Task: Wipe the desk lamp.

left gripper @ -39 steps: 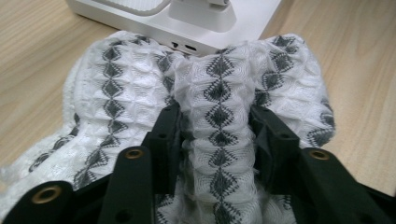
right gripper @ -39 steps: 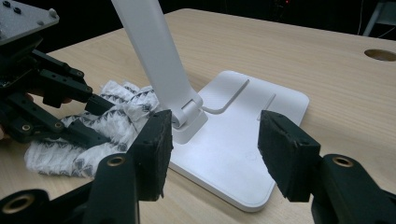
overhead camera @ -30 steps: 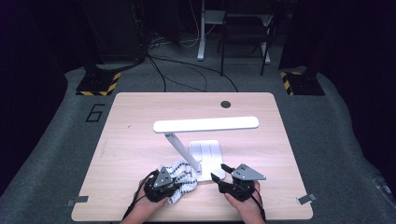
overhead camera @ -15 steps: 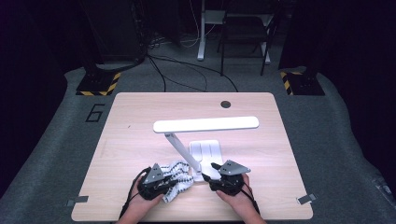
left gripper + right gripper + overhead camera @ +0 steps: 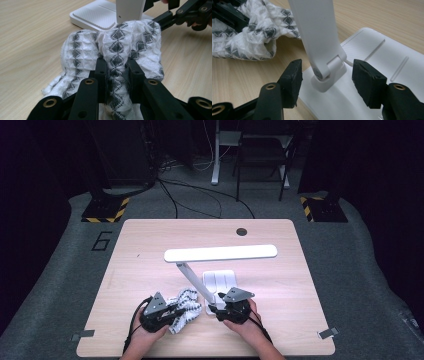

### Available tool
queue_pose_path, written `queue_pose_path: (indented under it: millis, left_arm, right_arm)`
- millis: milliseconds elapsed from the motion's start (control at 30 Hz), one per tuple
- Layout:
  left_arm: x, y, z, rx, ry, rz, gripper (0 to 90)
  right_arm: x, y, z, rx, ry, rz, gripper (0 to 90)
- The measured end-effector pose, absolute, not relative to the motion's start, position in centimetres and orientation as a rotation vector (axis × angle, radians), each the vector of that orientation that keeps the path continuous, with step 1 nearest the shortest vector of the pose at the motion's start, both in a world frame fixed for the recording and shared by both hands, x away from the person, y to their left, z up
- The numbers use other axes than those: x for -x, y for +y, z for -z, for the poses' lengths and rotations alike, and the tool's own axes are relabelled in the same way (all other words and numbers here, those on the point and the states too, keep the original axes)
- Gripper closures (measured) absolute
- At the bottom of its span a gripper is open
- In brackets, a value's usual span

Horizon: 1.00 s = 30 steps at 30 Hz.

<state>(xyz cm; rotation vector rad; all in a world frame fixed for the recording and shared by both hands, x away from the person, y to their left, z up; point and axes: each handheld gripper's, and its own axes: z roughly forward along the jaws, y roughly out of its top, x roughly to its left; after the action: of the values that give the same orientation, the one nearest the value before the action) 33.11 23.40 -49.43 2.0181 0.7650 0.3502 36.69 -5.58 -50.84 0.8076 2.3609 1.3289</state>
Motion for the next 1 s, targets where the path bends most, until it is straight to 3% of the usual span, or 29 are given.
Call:
queue_pose_path:
  millis: [633,1000]
  left_arm:
    - [-32.6,25.4,48.3,-1.924,0.794,-0.368,74.6]
    - [-32.7,26.3,48.0,-1.902,0.801,-0.388,74.6]
  right_arm:
    - [-39.0,-3.1,49.8,-0.766,2.395,-1.400,39.3]
    - [-39.6,-2.1,49.5,-0.725,2.426,-1.418,44.8]
